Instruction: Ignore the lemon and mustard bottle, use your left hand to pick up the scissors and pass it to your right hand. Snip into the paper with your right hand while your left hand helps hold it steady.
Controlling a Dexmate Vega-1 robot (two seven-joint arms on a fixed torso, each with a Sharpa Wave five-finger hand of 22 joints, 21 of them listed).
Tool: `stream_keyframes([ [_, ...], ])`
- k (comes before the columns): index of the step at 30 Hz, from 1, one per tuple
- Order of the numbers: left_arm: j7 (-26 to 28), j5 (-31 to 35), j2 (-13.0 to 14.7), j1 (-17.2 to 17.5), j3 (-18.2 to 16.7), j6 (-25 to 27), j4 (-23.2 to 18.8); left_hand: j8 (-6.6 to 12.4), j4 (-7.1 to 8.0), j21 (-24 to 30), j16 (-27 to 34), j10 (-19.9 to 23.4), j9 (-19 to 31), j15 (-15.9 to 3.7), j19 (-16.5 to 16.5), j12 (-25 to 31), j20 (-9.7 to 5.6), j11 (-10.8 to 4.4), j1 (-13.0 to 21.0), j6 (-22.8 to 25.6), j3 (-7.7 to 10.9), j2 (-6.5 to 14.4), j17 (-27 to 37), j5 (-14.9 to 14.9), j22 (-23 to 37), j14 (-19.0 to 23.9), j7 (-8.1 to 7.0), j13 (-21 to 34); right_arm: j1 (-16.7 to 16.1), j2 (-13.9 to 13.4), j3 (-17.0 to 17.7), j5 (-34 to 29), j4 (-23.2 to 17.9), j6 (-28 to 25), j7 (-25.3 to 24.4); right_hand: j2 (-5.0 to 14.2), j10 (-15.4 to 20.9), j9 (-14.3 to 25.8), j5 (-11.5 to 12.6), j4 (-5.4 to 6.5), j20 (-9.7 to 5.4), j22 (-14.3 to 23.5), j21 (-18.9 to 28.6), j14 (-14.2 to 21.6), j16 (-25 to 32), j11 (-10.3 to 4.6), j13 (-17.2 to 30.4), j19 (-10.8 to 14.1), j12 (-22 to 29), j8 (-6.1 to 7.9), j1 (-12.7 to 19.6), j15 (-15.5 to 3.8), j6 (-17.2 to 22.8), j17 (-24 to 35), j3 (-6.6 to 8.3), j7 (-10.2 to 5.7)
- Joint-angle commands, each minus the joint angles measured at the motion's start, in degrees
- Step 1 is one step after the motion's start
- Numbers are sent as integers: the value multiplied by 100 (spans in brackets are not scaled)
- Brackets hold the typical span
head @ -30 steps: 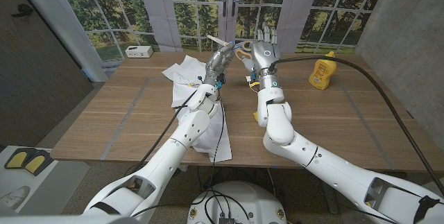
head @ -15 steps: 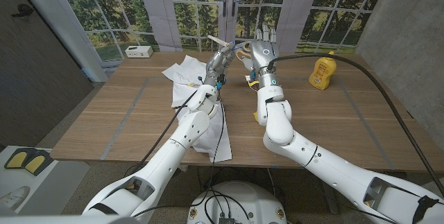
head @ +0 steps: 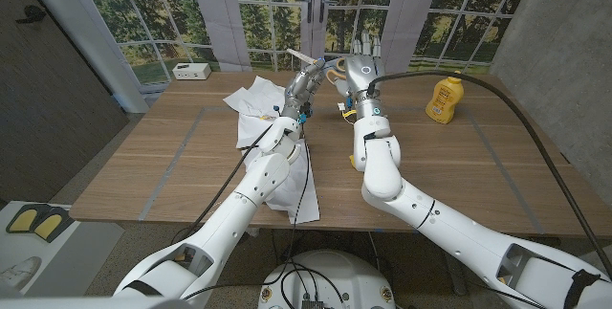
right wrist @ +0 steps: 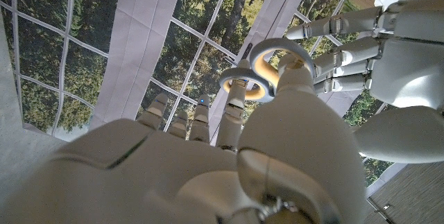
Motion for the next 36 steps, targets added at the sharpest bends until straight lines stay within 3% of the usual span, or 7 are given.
stream_keyframes([
  [1,-73,-1,-19,-57,14,-9,84,1,15,2,13,226,14,-499,-4,9,-810,-287,299,679,55,319,22,18,15,551,-494,17,28,119,26,-511,137,11,552,-29,52,26,43,-6,17,10,0,21,9,-28,7,-54,17,7,22,9,2,1,-22,-48],
  [7,-99,-1,-32,-68,6,-36,118,-4,14,1,14,223,14,-498,-6,9,-811,-287,300,678,58,316,28,21,15,551,-503,18,53,262,57,-859,243,-53,974,-23,178,31,46,-20,26,10,4,58,15,-47,9,-57,55,10,59,5,53,-2,-19,-29],
  [9,-91,3,-31,-67,4,-35,126,-8,14,1,15,219,14,-498,-7,5,-812,-287,300,674,59,316,29,22,15,552,-504,15,38,289,94,-881,257,-36,1018,-45,372,24,54,-49,23,10,31,163,27,-67,10,7,108,40,127,-42,229,-7,-25,254],
  [15,-106,-4,-37,-75,0,-33,163,-11,16,0,11,222,15,-498,-10,8,-813,-286,298,678,60,318,28,25,16,550,-508,17,18,354,181,-1013,292,-11,1253,-60,491,15,63,-59,-28,10,55,277,49,-136,9,84,136,33,162,-102,294,-7,-34,339],
  [25,-234,-31,-25,-85,15,-25,199,-14,15,0,16,223,16,-498,-12,11,-815,-286,301,687,60,319,32,26,16,559,-498,20,-40,369,322,-865,343,126,1054,-35,671,16,74,-71,-31,10,80,460,73,-150,9,195,178,30,238,-50,389,-7,-21,175],
  [28,-235,-36,-27,-73,16,-21,193,-14,14,1,17,223,16,-499,-11,12,-815,-286,302,694,60,319,33,26,16,560,-491,21,-74,355,366,-699,337,181,802,-9,763,67,65,-66,-20,10,74,557,73,-158,13,223,194,-3,274,12,293,-4,-14,-113],
  [36,-222,-40,-16,-51,5,-18,170,-23,15,2,18,218,17,-498,-10,11,-814,-286,301,692,59,320,35,27,17,561,-490,20,-155,257,396,-349,182,311,458,118,2043,463,-35,-107,-25,9,68,1211,118,-873,44,430,549,369,570,-289,672,-2,61,-270],
])
